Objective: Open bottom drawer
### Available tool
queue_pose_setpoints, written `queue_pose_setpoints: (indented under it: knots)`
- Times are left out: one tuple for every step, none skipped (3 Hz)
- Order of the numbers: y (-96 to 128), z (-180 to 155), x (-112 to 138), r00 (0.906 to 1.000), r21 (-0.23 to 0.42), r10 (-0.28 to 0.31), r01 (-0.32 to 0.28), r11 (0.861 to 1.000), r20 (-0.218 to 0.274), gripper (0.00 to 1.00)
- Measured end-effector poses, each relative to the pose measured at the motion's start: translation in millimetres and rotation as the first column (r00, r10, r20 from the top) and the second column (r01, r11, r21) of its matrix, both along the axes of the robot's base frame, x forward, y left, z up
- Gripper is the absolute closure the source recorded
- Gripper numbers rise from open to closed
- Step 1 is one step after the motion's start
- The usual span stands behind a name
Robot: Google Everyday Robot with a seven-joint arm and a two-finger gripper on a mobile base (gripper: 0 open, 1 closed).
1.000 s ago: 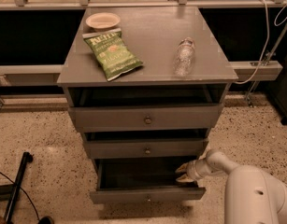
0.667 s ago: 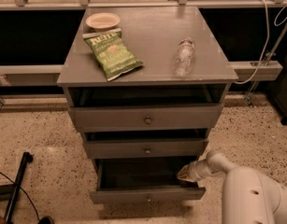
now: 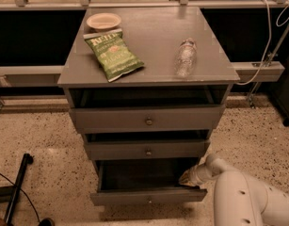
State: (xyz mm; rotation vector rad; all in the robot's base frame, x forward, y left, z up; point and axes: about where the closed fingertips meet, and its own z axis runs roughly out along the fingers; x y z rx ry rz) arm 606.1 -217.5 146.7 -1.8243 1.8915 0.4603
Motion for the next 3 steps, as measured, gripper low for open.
queue_pose_setpoints:
  knots:
    - [4.0, -24.0, -9.7, 0.9982, -0.006, 0.012, -0.013, 1.0, -0.059, 0.71]
    - [6.2, -27.2, -18.9, 0.9961, -0.008, 0.026, -0.027, 1.0, -0.084, 0.7]
    - [6.2, -27.2, -18.9, 0.9961, -0.008, 0.026, -0.027, 1.0, -0.084, 0.7]
